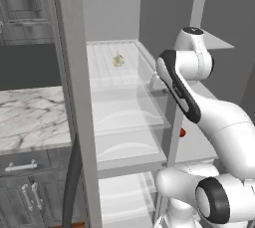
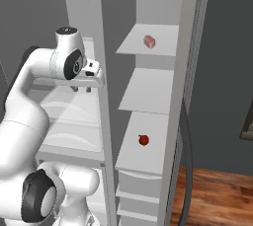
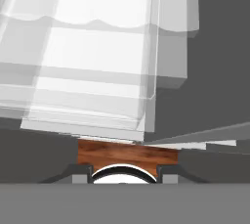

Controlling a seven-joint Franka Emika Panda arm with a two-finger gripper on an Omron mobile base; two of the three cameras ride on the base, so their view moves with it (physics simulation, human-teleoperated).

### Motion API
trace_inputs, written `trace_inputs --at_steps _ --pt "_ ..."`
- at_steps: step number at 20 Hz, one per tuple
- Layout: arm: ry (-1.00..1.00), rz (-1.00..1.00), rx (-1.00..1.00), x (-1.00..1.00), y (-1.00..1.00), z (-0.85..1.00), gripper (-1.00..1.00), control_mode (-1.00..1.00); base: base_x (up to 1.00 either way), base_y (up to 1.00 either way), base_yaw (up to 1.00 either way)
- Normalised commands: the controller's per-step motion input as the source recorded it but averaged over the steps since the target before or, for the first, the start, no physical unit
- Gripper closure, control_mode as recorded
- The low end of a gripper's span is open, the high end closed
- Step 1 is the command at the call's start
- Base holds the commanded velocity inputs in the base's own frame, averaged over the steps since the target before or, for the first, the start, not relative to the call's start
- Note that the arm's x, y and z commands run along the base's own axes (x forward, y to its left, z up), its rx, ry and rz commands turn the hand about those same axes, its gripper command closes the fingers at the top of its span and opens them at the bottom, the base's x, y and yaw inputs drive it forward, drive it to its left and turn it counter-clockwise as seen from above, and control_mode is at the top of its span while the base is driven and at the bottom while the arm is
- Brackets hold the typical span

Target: Pick up the frozen steak from the freezer, place it on any shelf in the fridge, and close the fridge and freezer doors when done.

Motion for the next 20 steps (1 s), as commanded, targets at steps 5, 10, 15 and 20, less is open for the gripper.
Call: trace_inputs --at_steps 5,10,15,20 --pt "0.00 0.02 -0.05 -0.39 0.04 -0.06 -1.00 -1.00 0.00 0.00 0.00" --pt "0.00 0.01 -0.09 -0.76 0.08 -0.19 -1.00 -1.00 0.00 0.00 0.00" --pt "-0.03 0.00 -0.02 -0.61 0.00 -0.11 -1.00 -1.00 0.00 0.00 0.00" --pt "0.00 0.00 0.00 -0.02 -0.13 0.00 -1.00 -1.00 0.00 0.00 0.00"
